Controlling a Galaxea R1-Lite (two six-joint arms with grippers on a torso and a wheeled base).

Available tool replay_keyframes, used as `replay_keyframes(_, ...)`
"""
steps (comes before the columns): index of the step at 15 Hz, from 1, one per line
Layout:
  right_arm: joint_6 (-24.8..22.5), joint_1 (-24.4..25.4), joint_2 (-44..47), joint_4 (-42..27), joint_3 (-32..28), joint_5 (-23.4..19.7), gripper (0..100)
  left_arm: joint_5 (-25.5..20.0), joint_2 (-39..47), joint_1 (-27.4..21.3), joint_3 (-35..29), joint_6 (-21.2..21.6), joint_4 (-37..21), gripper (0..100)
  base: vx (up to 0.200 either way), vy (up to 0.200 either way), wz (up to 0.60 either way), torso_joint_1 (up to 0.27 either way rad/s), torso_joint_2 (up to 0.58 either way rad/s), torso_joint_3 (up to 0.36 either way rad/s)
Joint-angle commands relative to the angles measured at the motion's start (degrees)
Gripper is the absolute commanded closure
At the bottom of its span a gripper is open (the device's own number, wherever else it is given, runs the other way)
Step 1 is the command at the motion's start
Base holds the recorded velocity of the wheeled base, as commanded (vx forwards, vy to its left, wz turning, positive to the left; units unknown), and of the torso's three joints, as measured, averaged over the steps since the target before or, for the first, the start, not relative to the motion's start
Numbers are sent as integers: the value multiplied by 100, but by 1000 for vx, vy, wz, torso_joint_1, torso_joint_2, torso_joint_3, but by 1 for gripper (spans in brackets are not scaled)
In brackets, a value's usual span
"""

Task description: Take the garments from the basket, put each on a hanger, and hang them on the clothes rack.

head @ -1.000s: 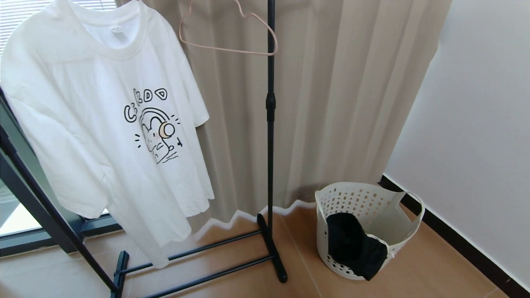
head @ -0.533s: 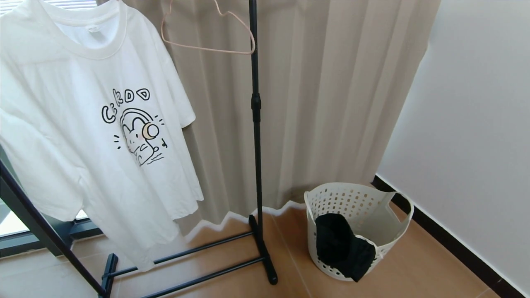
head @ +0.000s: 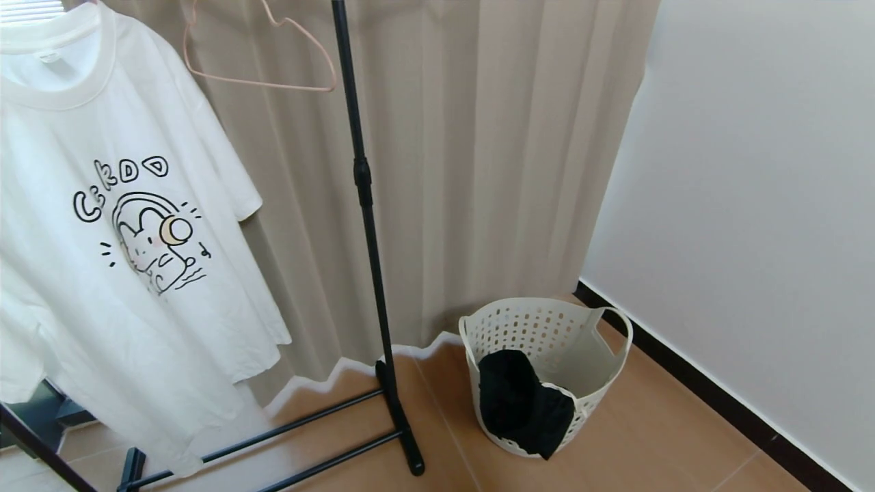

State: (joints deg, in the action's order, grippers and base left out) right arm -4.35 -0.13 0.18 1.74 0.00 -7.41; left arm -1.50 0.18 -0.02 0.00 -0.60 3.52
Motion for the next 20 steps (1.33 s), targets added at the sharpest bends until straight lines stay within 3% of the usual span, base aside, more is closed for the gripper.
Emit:
replay_keyframes(1, -4, -4, 8, 1, 0, -6, 0, 9, 8, 2, 0, -2, 8, 0, 0, 0, 0, 0, 0, 0)
replay_keyframes(4, -4, -4, 8, 1, 0, -6, 0, 1, -1, -6, 0, -2, 8, 0, 0, 0, 0, 0, 0, 0)
replay_keyframes(7, -4, -4, 8, 1, 0, -6, 0, 1, -1, 2, 0, -2, 8, 0, 0, 0, -600, 1, 2, 4)
replay_keyframes(17, -13, 5, 8, 1, 0, -6, 0, 9, -1, -6, 0, -2, 8, 0, 0, 0, 0, 0, 0, 0)
replay_keyframes(20, -4, -4, 8, 1, 0, -6, 0, 9, -1, 2, 0, -2, 8, 0, 0, 0, 0, 5, -207, -214)
